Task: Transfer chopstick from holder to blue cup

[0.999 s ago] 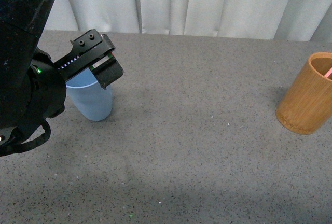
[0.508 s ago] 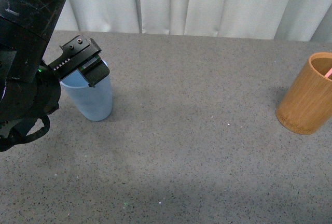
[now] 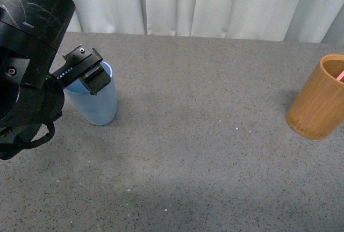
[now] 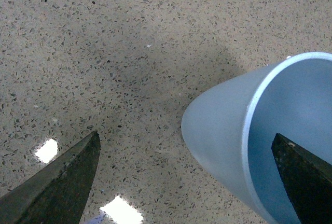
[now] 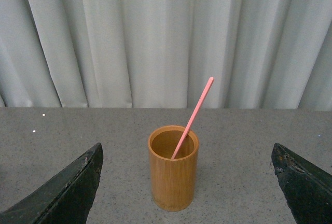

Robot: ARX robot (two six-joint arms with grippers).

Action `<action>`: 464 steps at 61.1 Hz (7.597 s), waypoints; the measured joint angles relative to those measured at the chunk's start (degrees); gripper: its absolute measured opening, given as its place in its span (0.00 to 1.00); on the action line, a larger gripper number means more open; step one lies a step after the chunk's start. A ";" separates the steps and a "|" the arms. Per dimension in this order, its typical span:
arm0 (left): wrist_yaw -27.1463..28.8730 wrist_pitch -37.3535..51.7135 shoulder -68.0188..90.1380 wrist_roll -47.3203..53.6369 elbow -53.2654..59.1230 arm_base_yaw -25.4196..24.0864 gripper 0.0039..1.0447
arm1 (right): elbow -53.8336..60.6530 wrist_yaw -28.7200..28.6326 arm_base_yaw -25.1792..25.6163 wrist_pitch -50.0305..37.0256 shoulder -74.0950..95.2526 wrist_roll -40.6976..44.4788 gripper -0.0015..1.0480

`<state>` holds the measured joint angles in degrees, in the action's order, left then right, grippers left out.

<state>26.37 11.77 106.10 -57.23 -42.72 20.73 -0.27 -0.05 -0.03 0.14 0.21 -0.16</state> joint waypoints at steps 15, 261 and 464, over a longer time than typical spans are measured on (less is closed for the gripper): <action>-1.05 0.44 2.21 -0.13 -1.49 -0.46 0.74 | 0.00 0.00 0.00 0.00 0.00 0.00 0.91; -14.80 -12.55 4.44 45.09 -15.04 10.80 0.94 | 0.00 0.00 0.00 0.00 0.00 0.00 0.91; -43.34 -26.16 -97.94 12.35 37.66 -25.83 0.91 | -19.12 6.03 10.75 -37.79 71.87 -6.27 0.91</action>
<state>-16.97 -14.39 8.16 -44.88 -5.06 -5.10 -19.40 5.98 10.72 -37.65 72.07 -6.44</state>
